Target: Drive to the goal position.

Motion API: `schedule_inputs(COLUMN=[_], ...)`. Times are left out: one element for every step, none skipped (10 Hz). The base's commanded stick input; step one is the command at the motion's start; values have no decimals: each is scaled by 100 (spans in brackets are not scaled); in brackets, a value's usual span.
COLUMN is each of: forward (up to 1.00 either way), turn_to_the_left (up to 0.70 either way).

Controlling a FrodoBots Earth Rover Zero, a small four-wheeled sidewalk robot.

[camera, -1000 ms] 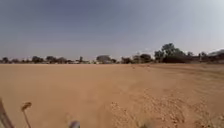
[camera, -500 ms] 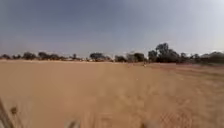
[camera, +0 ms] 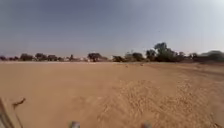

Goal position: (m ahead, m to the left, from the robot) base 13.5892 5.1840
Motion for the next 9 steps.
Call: schedule_inputs(forward=[100,100,100,100,100,100,100,100,100], turn_to_the_left=[0,0,0,0,0,0,0,0,0])
